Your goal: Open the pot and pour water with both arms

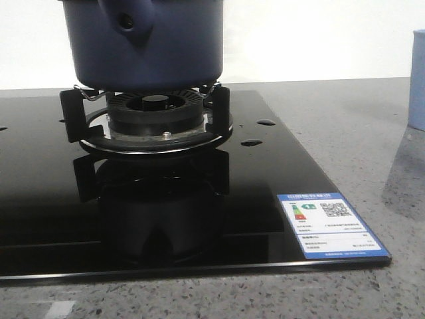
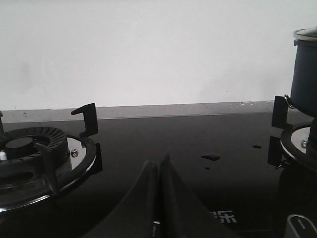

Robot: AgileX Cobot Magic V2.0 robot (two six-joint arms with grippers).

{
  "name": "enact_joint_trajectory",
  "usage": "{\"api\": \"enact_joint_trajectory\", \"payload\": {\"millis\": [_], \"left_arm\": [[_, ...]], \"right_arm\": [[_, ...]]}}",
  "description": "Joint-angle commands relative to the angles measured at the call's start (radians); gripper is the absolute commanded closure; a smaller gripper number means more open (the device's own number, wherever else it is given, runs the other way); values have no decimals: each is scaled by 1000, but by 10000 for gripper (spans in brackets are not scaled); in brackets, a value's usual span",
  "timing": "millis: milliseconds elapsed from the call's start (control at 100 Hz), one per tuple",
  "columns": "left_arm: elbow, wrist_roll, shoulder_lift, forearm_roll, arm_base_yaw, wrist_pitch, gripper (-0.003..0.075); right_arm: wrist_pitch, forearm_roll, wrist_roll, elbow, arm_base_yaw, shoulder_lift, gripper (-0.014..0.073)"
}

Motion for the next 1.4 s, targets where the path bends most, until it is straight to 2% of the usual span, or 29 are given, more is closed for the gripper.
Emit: {"api": "enact_joint_trajectory", "payload": {"millis": [0,440,580,670,720,820,870,960,1110,1150,1390], "left_arm": [[9,-10,-30,-10,-2,-74,741],[9,-10,-30,-10,-2,-74,741],[9,-10,-30,-10,-2,-74,741],[9,-10,-30,-10,-2,-74,741],[9,-10,-30,-10,-2,-74,741],[9,-10,-30,-10,-2,-74,741],[9,-10,-30,-10,-2,-74,741],[9,-10,-30,-10,-2,-74,741],[9,-10,-30,-10,-2,-74,741],[9,-10,-30,-10,-2,-74,741],[9,-10,-30,-10,-2,-74,741]], "right_arm": [[-31,21,-9,-25,1,11,654],[-25,23,-9,-25,1,11,654],[61,206,-22,-25,9,13,655],[113,362,-224,-25,56,30,654],[155,502,-397,-25,108,39,654],[307,877,-812,-25,235,39,654],[380,957,-941,-25,293,28,654],[448,960,-966,-10,346,-18,654],[447,960,-957,84,332,-115,654],[527,960,-944,79,327,-126,654],[613,960,-942,79,327,-125,654]]}}
